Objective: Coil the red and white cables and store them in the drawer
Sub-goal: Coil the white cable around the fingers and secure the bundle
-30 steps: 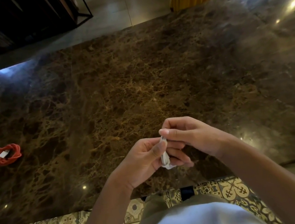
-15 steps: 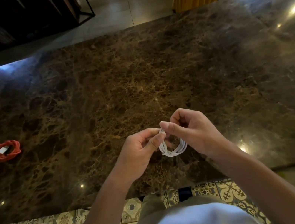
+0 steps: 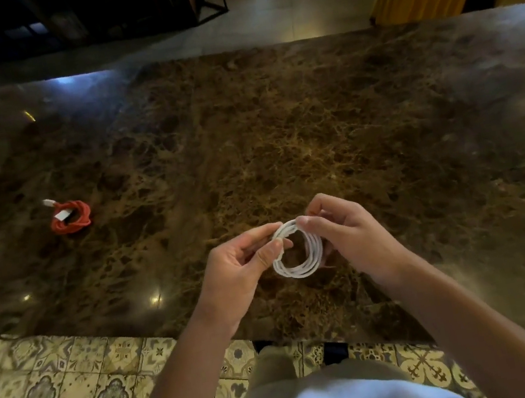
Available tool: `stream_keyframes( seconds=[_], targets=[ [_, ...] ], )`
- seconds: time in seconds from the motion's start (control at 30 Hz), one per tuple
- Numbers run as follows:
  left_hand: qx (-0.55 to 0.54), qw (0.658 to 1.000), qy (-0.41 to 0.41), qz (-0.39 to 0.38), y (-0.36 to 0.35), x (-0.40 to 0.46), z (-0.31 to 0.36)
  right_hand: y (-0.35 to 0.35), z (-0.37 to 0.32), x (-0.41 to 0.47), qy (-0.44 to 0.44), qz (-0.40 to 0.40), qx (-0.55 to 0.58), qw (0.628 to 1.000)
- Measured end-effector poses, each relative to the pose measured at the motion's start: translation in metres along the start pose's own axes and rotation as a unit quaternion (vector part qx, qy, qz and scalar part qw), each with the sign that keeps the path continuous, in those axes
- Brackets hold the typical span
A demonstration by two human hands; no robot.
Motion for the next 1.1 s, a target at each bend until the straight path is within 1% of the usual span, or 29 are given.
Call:
stream_keyframes(
  seconds=[0.13, 0.2, 0.27, 0.37, 0.53, 0.63, 0.77, 0.87, 0.93, 0.97, 1.03, 1.1],
  targets=[
    [0.052, 0.998, 0.004, 0.025, 0.038, -0.008, 0.001, -0.043, -0.01, 0.032, -0.022, -0.089, -0.06, 0.994],
    [0.059, 0.998, 0.01, 0.032, 0.061, -0.009, 0.001, -0.067, -0.016, 0.045, -0.021, -0.129, -0.084, 0.988],
    [0.015, 0.999, 0.027, 0.033, 0.085, -0.007, -0.002, -0.086, -0.022, 0.059, -0.031, -0.159, -0.08, 0.983],
    [-0.108, 0.992, 0.052, 0.049, 0.118, -0.006, -0.012, -0.111, -0.026, 0.083, -0.066, -0.213, -0.056, 0.973],
    [-0.16, 0.981, 0.044, 0.105, 0.161, -0.002, -0.022, -0.145, -0.019, 0.116, -0.13, -0.288, 0.021, 0.948],
    [-0.19, 0.974, 0.036, 0.117, 0.181, 0.002, -0.028, -0.163, -0.017, 0.135, -0.161, -0.332, 0.062, 0.927],
    [-0.233, 0.964, 0.026, 0.123, 0.202, 0.01, -0.035, -0.184, -0.019, 0.157, -0.195, -0.377, 0.068, 0.903],
    [-0.283, 0.95, 0.036, 0.13, 0.212, 0.018, -0.04, -0.198, -0.019, 0.169, -0.202, -0.37, 0.084, 0.903],
    [-0.321, 0.933, 0.051, 0.155, 0.218, 0.023, -0.042, -0.207, -0.019, 0.174, -0.183, -0.351, 0.088, 0.914],
    [-0.338, 0.923, 0.06, 0.174, 0.221, 0.025, -0.044, -0.212, -0.02, 0.176, -0.173, -0.328, 0.087, 0.925],
    [-0.36, 0.903, 0.082, 0.22, 0.226, 0.029, -0.048, -0.223, -0.023, 0.176, -0.166, -0.242, 0.072, 0.953],
    [-0.357, 0.889, 0.103, 0.269, 0.23, 0.033, -0.053, -0.236, -0.025, 0.177, -0.161, -0.131, 0.039, 0.978]
  ],
)
Point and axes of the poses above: each hand's wrist, its own x-axis towards the middle knuckle, its own y-axis out of the back of the hand, z = x × y, the point moved 2 cm from there along x, towards the middle knuckle, and after that the axes turned 1 degree about x, right-handed, at the moved point
